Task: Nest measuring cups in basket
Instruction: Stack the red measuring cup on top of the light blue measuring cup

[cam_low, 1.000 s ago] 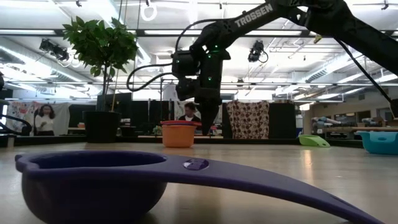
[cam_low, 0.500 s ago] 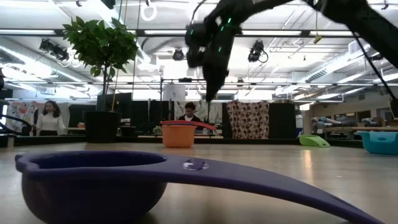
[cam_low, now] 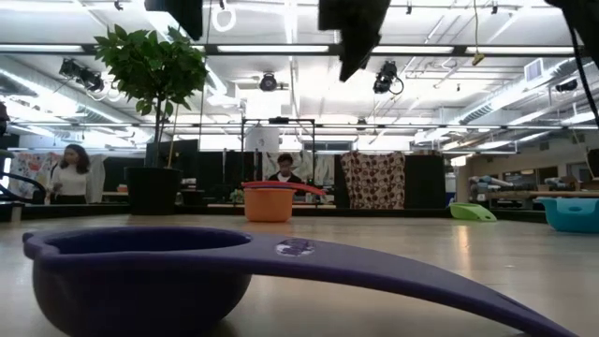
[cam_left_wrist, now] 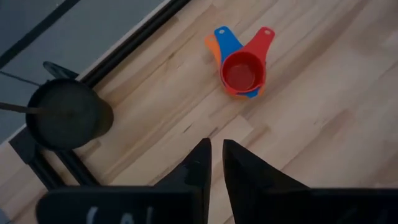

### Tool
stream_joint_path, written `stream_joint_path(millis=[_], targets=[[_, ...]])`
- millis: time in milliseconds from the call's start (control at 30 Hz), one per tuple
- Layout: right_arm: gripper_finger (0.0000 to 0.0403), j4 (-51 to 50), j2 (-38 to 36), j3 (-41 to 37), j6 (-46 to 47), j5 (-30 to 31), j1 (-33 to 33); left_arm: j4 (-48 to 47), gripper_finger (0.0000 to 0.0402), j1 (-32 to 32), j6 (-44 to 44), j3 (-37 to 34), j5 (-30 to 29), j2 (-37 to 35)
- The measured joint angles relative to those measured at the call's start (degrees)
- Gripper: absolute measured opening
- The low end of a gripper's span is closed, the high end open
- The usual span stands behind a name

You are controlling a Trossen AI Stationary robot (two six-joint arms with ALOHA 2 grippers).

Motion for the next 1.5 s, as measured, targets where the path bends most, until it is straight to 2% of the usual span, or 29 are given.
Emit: stream_joint_path(millis=[233, 433, 600, 767, 900, 1033, 1167, 1367, 1500], targets=[[0.0000, -5.97, -5.97, -0.02, -1.32, 0.24, 0.32, 0.42, 0.0008, 0.40, -0.08, 0.00, -0.27, 6.04], [0.0000, -8.44, -12.18, -3.40, 0.56, 1.49, 0.34, 1.94, 0.0005, 1.52, 0.50, -0.62, -0.42, 9.60], [0.0000, -5.13, -20.85, -12.49, 3.11, 1.62, 0.34, 8.05, 0.0003, 3.23, 1.34, -8.07, 1.40, 9.67], [0.0000, 6.40, -29.71, -25.05, 8.60, 1.25, 0.35, 18.06, 0.0002, 5.53, 4.75, -17.07, 6.37, 9.13], [0.0000, 17.69, -33.65, -36.36, 13.57, -0.20, 1.54, 28.00, 0.0002, 7.53, 8.19, -23.24, 6.75, 9.19], [0.0000, 30.77, -33.63, -45.91, 18.46, 1.38, 3.65, 34.18, 0.0003, 10.37, 11.69, -27.34, 7.12, 9.19], [0.0000, 40.48, -30.54, -51.28, 23.18, 1.68, 3.88, 39.02, 0.0003, 13.62, 15.06, -30.28, 9.90, 9.19], [0.0000, 47.67, -22.13, -51.37, 26.72, 1.65, 2.93, 45.00, 0.0002, 17.74, 17.82, -34.24, 16.74, 9.36], [0.0000, 49.76, -15.47, -48.92, 27.35, -0.45, 1.45, 45.83, 0.0002, 19.14, 18.52, -35.12, 18.25, 9.96]])
